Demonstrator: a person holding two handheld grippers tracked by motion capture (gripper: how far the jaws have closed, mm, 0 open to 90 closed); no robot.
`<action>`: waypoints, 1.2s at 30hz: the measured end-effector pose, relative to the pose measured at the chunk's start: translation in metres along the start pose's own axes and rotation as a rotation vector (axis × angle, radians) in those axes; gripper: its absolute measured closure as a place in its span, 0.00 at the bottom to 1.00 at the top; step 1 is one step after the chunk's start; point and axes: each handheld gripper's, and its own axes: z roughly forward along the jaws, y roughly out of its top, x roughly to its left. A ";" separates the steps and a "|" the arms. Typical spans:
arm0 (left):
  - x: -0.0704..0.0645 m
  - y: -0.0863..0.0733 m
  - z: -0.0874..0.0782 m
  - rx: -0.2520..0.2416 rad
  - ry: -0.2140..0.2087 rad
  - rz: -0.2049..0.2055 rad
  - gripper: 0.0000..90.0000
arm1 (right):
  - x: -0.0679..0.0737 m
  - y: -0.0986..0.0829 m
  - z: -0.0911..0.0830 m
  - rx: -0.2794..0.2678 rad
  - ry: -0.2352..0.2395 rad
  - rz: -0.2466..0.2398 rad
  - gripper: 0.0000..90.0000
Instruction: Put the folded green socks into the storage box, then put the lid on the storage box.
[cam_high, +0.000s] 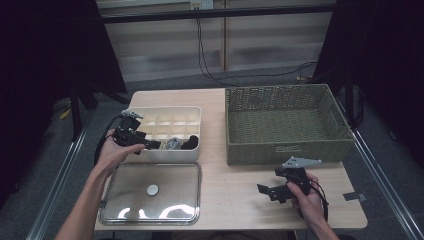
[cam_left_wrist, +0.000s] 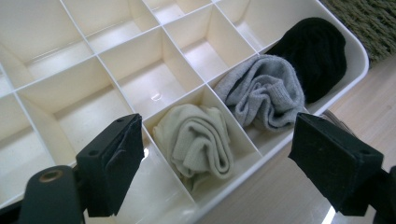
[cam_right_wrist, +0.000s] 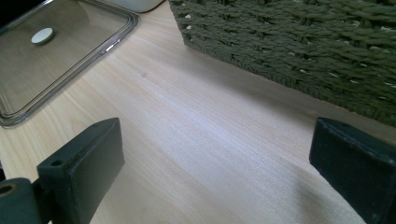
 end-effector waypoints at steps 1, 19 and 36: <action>0.000 0.000 0.000 0.000 0.000 0.000 0.19 | 0.000 0.000 0.000 -0.001 0.003 -0.001 0.03; -0.009 -0.032 -0.037 -0.148 0.012 -0.006 0.18 | 0.006 0.006 0.005 0.009 -0.019 -0.018 0.04; -0.007 -0.076 -0.054 -0.220 0.033 -0.053 0.17 | 0.013 0.011 0.004 -0.012 -0.060 0.004 0.17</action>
